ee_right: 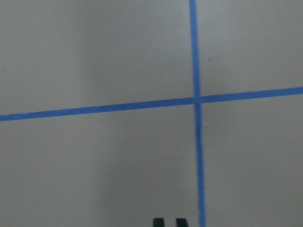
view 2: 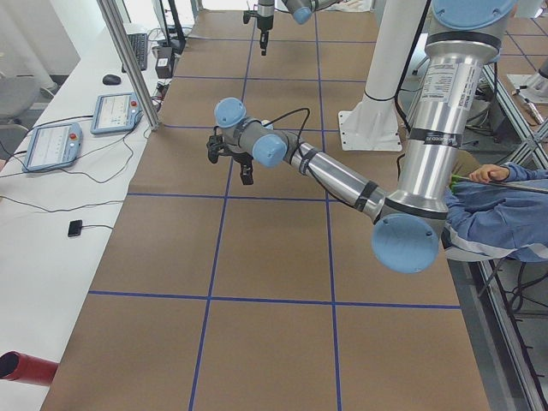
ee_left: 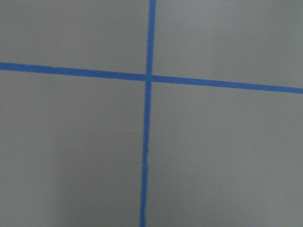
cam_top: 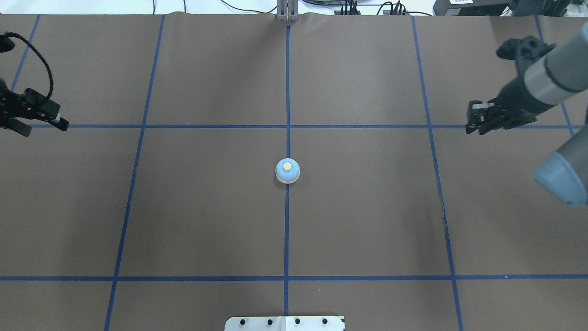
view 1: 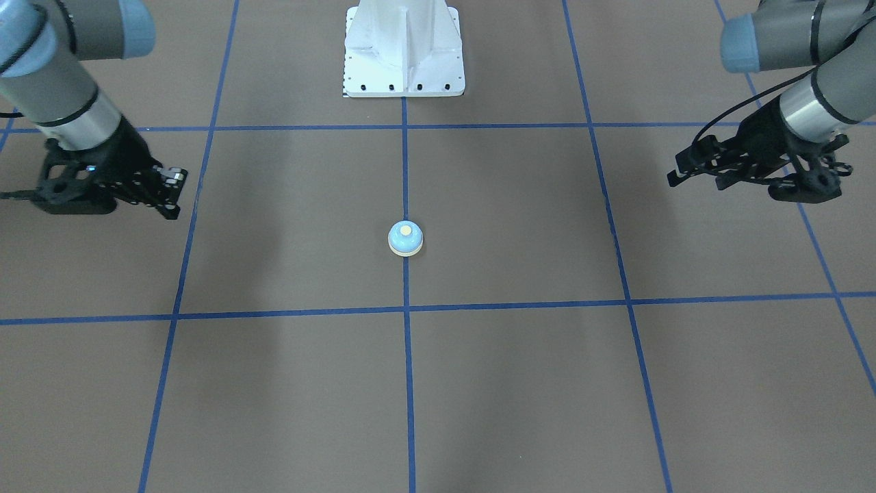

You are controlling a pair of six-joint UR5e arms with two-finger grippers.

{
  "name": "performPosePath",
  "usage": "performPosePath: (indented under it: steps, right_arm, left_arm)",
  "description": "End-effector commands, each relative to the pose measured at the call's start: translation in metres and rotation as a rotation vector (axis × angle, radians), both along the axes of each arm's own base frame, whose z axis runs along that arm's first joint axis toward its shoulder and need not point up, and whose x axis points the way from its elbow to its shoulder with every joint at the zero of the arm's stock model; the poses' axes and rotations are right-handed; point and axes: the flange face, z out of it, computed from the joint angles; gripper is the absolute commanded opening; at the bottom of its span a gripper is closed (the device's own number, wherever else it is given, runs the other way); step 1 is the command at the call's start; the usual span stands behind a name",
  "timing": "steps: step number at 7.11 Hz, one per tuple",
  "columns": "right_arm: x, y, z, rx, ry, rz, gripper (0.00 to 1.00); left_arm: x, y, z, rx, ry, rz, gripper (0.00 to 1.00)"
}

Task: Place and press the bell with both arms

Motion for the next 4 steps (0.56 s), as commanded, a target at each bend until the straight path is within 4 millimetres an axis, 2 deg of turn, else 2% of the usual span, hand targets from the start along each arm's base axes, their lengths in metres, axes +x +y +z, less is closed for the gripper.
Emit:
performPosePath:
  steps: [1,2,3,4]
  right_arm:
    - [0.128,0.022,0.082,0.067,0.011,-0.033,1.00]
    - [0.169,0.039,0.110,0.084,0.033,-0.024,1.00]
    - [0.201,0.057,0.134,0.108,0.052,-0.032,1.00]
    - [0.217,0.074,0.151,0.132,0.062,-0.056,1.00]
  left_arm:
    - [-0.087,0.030,0.074,0.140,-0.081,0.020,0.99]
    - [-0.112,0.050,0.113,0.201,-0.191,0.054,0.99]
    - [-0.132,0.065,0.139,0.220,-0.259,0.073,0.99]
    - [-0.157,0.078,0.166,0.245,-0.271,0.101,0.99]
